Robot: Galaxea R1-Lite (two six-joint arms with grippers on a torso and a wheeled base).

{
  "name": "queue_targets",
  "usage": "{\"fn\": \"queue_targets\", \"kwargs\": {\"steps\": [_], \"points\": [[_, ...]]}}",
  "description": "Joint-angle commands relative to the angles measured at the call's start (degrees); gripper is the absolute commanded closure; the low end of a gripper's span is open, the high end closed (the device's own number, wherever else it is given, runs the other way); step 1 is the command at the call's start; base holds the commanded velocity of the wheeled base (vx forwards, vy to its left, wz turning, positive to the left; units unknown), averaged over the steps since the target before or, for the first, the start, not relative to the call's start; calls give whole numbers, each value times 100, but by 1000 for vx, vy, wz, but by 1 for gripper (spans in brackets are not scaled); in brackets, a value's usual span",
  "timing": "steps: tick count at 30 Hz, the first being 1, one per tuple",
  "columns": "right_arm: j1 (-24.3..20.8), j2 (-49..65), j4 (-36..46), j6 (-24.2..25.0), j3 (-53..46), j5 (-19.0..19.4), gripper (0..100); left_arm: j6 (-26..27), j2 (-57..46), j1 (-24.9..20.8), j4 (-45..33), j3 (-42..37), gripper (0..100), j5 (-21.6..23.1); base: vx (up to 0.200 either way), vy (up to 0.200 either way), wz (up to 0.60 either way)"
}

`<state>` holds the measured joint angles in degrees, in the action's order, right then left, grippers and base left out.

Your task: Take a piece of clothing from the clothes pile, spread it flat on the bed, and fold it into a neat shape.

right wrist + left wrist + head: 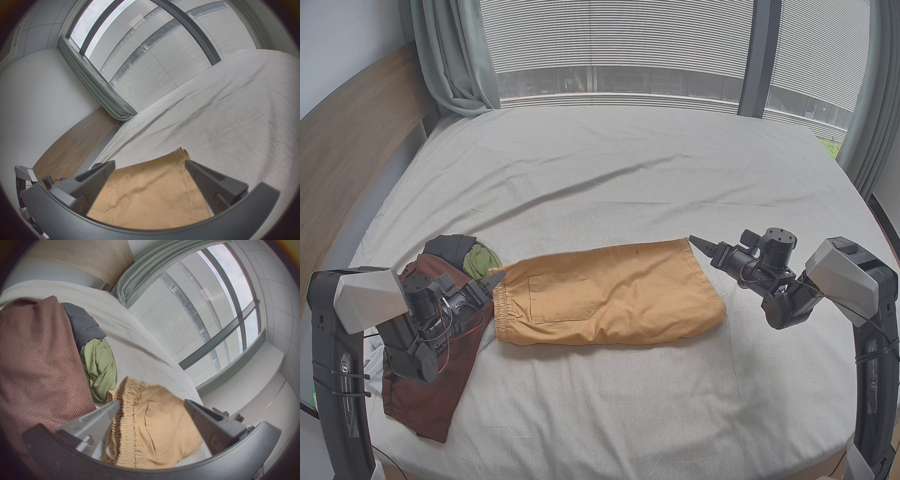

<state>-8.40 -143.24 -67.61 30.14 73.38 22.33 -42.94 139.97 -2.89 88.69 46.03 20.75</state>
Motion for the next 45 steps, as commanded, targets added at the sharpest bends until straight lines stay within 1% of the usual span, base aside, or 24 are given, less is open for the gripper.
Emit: {"fn": "queue_targets", "kwargs": {"steps": [1,4,8,11,13,16,20,24,30,32,33,36,37,39,42,45], "points": [[-4,51,-95,-8,-148,-1,0,-75,-75,8,0,29,0,-71,0,0,0],[-13,156,-306,-52,-482,-1,0,-83,-198,25,0,-59,0,-176,0,0,0],[-57,393,-604,-78,-974,-1,0,-83,-436,-1,0,-226,0,-176,0,0,0],[-74,508,-657,-69,-1150,-10,0,-101,-576,-10,0,-305,0,-176,0,0,0],[-100,929,-683,-78,-1660,-80,0,-83,-893,-27,0,-560,0,-141,0,0,0],[-109,1316,-692,-69,-2099,-133,0,-75,-1165,-36,-9,-727,0,-132,0,0,0],[-118,1756,-701,-43,-2864,-80,0,57,-1429,-107,-18,-938,0,-132,0,0,0],[-162,1826,-912,-34,-3418,25,0,602,-1429,-221,-9,-1035,0,-141,0,0,0],[-347,1571,-991,-60,-3488,34,0,1288,-1376,-309,-9,-1237,0,-185,0,0,0],[-408,1448,-982,-78,-3505,25,0,1841,-1332,-265,-9,-1255,0,-185,0,0,0],[-426,1448,-982,-87,-3567,25,0,2026,-1332,-256,-9,-1263,0,-185,0,0,0],[-470,1448,-965,-87,-3672,25,0,2325,-1332,-256,-9,-1334,0,-185,0,0,0],[-470,1448,-965,-87,-3672,25,0,2334,-1332,-256,-9,-1342,0,-185,0,0,0],[-540,1448,-965,-87,-3769,25,0,2562,-1332,-282,-9,-1439,0,-203,0,0,0],[-566,1430,-973,-96,-3822,25,0,2747,-1332,-256,0,-1509,0,-212,0,0,0],[-601,1360,-973,-96,-3857,25,0,3116,-1350,-186,0,-1641,0,-194,0,0,0]]}}
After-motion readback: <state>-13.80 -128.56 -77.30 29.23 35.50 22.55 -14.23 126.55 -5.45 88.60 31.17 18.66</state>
